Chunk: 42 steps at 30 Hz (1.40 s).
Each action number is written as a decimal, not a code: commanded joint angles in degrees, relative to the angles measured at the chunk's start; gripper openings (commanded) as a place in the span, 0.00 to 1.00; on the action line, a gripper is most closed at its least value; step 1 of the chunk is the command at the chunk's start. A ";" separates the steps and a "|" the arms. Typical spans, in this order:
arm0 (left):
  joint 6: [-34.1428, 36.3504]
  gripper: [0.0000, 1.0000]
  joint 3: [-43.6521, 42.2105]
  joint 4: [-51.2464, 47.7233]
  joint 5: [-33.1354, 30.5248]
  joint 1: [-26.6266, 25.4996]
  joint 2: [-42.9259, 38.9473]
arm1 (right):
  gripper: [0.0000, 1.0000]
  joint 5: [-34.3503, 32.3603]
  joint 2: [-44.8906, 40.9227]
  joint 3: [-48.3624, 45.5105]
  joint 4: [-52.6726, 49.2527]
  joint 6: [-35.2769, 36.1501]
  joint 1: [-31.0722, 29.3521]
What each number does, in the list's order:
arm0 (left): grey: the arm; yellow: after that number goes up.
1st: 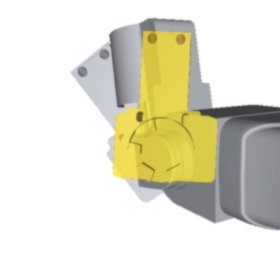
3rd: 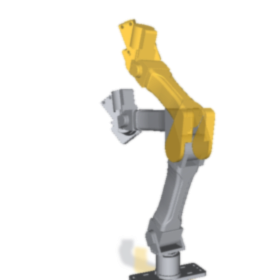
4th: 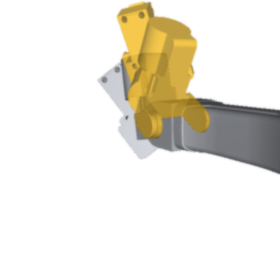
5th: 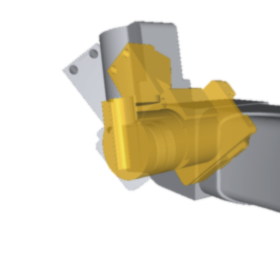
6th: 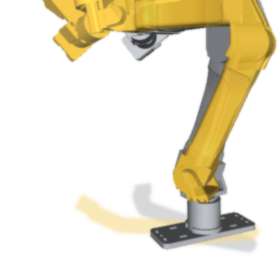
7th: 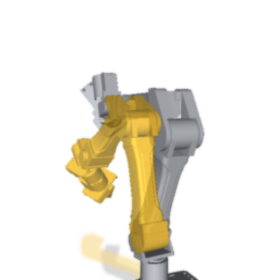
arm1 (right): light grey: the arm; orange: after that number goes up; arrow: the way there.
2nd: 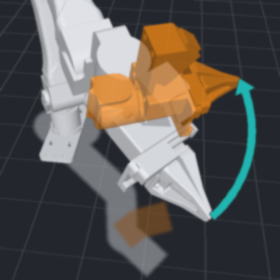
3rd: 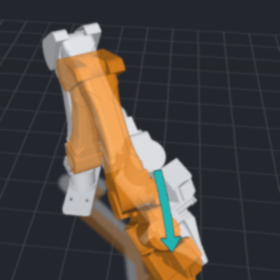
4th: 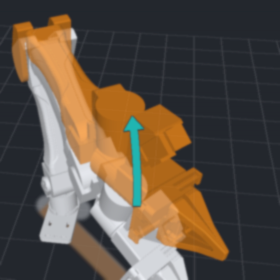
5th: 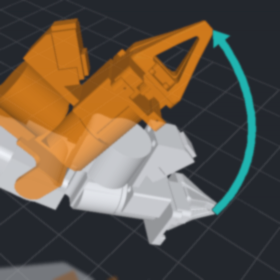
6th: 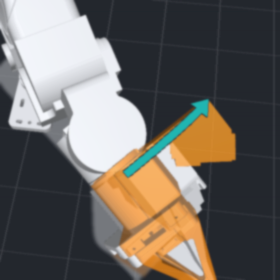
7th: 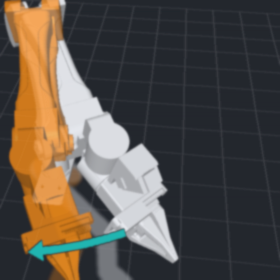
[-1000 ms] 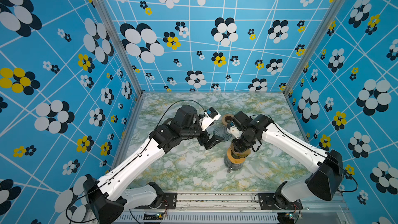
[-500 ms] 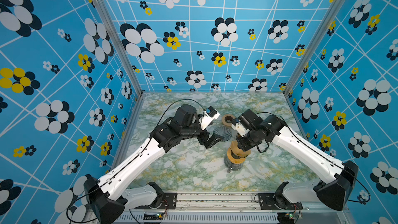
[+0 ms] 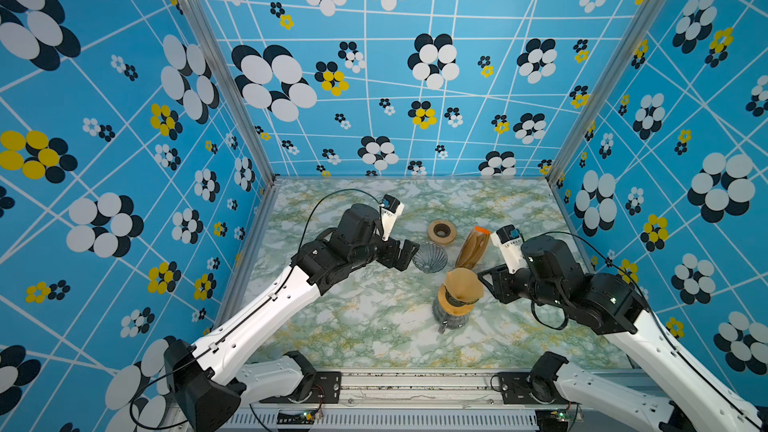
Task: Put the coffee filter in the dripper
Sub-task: 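Open the right gripper and withdraw it while the left releases the pitcher, then grasp the small glass pitcher's brown handle with the left gripper and pull it closer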
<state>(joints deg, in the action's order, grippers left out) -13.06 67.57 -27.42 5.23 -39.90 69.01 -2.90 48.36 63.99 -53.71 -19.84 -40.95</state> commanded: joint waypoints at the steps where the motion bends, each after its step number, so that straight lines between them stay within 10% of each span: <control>1: -6.30 0.99 -1.48 -1.96 -9.71 1.24 2.18 | 0.50 -4.28 -4.26 -1.72 0.69 -0.43 0.17; 11: -7.88 0.99 0.81 -2.20 -11.18 8.10 12.32 | 0.99 -9.33 -14.41 -3.55 -4.44 -0.09 0.17; 25: -7.06 0.79 7.09 1.25 -18.85 8.80 30.56 | 0.99 -6.48 -17.90 -8.53 0.46 1.73 0.17; 42: -5.62 0.53 4.55 7.85 -23.53 8.11 33.29 | 0.99 -4.21 -15.59 -13.12 3.48 1.22 0.17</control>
<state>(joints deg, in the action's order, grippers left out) -19.29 72.82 -21.19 -16.40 -31.31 100.84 -8.19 32.82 51.72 -51.55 -18.87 -40.91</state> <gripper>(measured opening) 0.530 0.994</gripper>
